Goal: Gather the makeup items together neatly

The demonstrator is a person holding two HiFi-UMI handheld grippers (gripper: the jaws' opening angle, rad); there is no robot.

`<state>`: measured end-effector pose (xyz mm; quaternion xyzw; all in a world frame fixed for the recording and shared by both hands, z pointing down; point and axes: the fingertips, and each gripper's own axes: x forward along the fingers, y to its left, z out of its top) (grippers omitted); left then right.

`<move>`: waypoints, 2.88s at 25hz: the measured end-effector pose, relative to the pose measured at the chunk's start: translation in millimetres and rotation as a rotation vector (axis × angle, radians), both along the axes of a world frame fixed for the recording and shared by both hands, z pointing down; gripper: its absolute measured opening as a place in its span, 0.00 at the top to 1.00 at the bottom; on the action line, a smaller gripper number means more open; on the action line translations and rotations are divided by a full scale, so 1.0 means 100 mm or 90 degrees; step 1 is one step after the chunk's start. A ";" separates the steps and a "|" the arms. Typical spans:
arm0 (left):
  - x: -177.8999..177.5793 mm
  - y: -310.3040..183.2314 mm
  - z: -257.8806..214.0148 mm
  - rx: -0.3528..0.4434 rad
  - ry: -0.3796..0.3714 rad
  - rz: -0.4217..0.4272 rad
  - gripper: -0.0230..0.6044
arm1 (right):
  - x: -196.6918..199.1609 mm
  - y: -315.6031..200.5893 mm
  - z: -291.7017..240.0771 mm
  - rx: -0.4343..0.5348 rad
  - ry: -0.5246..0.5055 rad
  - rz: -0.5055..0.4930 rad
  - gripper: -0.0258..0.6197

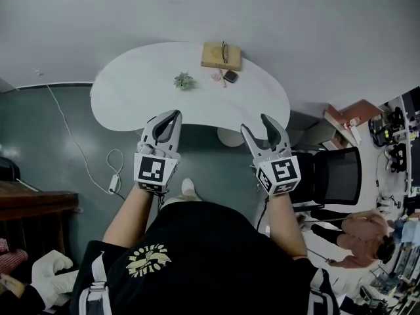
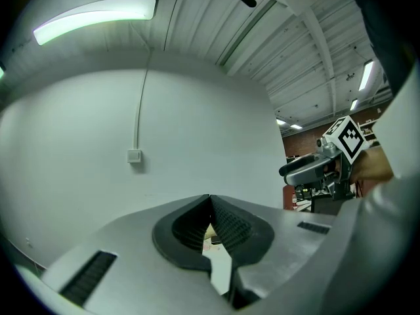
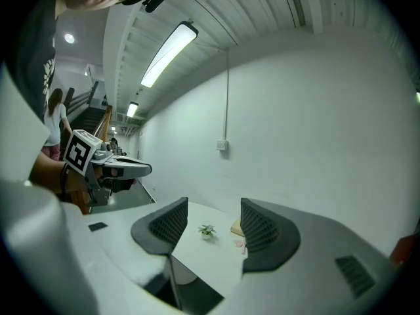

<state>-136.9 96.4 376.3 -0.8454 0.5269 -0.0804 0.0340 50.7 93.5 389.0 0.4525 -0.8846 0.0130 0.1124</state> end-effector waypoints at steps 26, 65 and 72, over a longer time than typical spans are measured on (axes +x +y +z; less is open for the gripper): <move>-0.40 -0.99 -0.07 0.022 0.013 0.062 0.93 | -0.65 -0.91 -0.12 0.017 0.017 0.022 0.58; 0.50 -2.39 0.35 -0.033 -0.024 0.042 0.93 | 0.20 -2.31 0.44 -0.052 0.004 -0.023 0.58; 0.76 -2.78 0.41 -0.038 -0.022 0.056 0.93 | 0.45 -2.65 0.64 -0.072 0.005 -0.015 0.58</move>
